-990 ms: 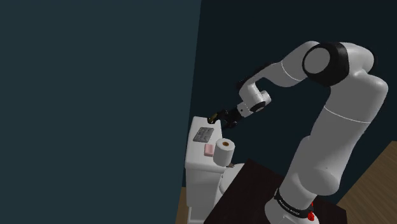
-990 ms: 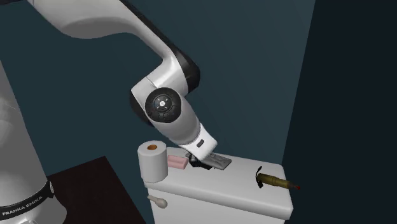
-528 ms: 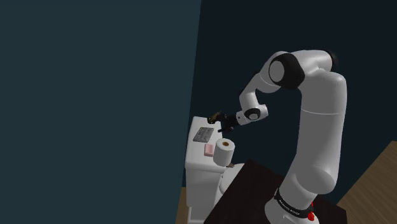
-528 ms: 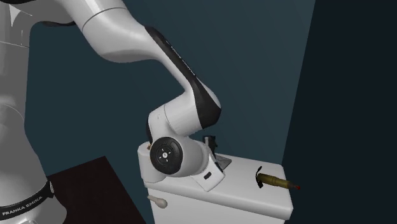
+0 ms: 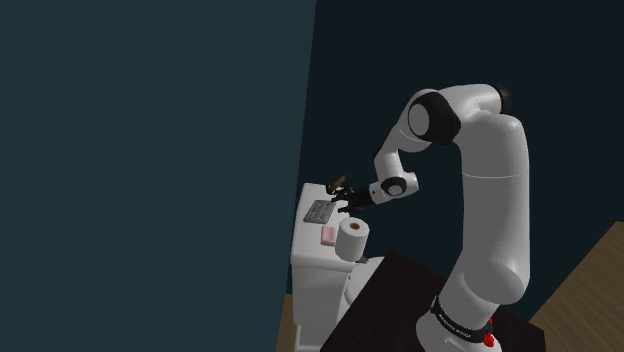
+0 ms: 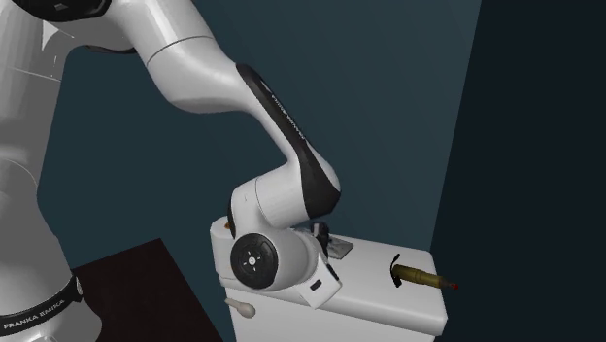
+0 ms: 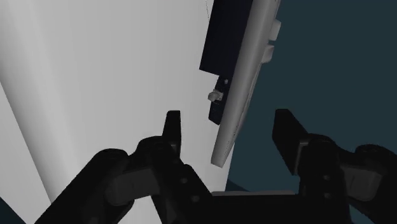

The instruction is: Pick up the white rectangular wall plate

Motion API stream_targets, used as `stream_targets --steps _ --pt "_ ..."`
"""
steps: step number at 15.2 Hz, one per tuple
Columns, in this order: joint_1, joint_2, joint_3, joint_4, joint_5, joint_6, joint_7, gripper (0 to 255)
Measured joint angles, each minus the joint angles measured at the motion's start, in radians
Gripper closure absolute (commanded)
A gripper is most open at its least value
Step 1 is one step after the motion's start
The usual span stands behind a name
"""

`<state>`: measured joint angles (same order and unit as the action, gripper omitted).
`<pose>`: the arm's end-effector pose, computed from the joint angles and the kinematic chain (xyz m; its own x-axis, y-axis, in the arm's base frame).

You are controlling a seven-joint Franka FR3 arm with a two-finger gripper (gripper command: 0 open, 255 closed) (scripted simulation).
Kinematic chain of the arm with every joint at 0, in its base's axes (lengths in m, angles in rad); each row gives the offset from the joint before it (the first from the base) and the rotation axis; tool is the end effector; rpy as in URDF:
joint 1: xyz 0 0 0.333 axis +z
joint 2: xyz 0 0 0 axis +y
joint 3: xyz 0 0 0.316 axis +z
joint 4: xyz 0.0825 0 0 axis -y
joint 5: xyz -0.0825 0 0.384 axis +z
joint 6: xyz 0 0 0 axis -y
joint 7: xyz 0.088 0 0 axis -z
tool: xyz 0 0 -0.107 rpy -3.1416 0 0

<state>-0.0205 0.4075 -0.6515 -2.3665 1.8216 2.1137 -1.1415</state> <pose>0.3969 -0.2817 0.1746 0.4830 -0.8648 0.1373 -0.4415 -0.3759 -0.8147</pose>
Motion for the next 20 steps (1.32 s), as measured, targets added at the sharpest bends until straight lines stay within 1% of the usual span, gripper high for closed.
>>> stream_targets --steps 10,13,20 --pt "0.001 -0.004 -0.002 -0.001 -0.003 0.002 0.003 255" --pt "0.013 -0.044 -0.012 -0.011 -0.03 0.023 0.027 255" --pt "0.042 -0.159 -0.04 -0.035 -0.117 0.082 0.101 255"
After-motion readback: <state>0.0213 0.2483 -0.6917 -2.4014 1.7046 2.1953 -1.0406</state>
